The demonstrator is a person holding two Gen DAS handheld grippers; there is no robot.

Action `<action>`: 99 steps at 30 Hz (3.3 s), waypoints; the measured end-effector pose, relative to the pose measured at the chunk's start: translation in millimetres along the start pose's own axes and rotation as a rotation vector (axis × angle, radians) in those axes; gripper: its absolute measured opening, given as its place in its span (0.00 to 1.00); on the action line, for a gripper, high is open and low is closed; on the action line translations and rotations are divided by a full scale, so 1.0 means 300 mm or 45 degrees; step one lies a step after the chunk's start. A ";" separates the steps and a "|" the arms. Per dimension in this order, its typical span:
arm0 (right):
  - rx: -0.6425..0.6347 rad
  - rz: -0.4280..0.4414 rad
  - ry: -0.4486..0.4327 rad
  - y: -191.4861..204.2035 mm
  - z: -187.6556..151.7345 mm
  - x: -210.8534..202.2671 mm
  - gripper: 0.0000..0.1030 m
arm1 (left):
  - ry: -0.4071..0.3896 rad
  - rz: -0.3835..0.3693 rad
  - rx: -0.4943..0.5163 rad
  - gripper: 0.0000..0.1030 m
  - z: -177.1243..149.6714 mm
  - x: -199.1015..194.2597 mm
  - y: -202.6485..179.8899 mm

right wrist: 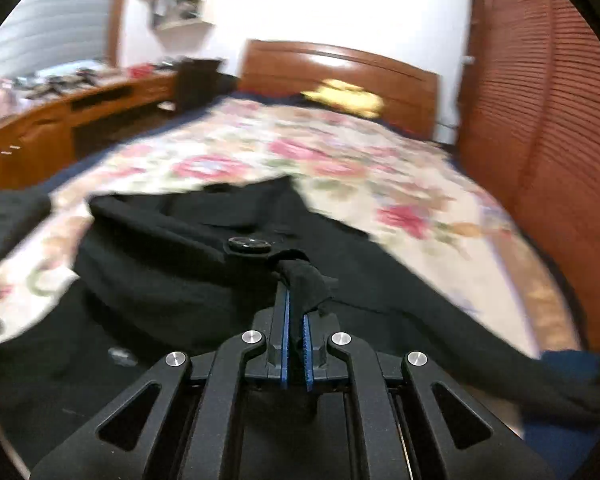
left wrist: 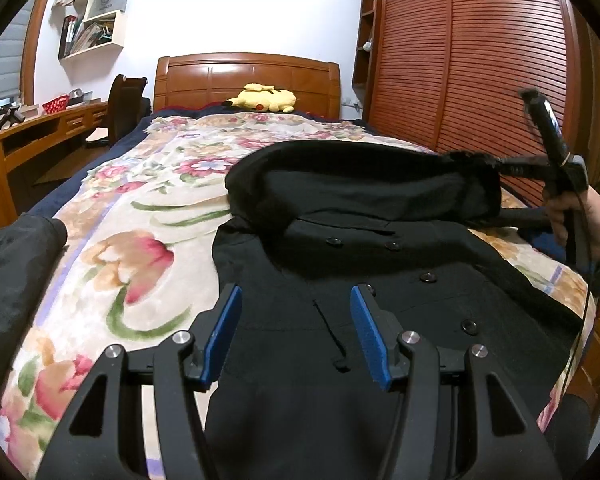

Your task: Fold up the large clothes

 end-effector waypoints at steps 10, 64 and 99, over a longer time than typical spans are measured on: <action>-0.005 -0.207 0.245 -0.177 -0.200 0.185 0.03 | -0.003 -0.025 0.003 0.54 0.016 0.023 -0.028; 0.074 -0.045 0.299 -0.335 -0.432 0.093 0.65 | 0.150 -0.216 0.175 0.64 0.072 0.374 -0.374; 0.585 -0.665 0.420 -1.267 -0.585 0.042 0.78 | 0.216 -0.169 0.183 0.64 0.040 0.426 -0.377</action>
Point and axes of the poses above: each gripper's, at about its wrist camera, not at the fingertips, and x roughly the way its jaws point, y to its left, z to its top, the point moved 6 cm from there along x, roughly the way its jaws point, and after that the axes turned 13 degrees about -z, right-handed, at the moved point
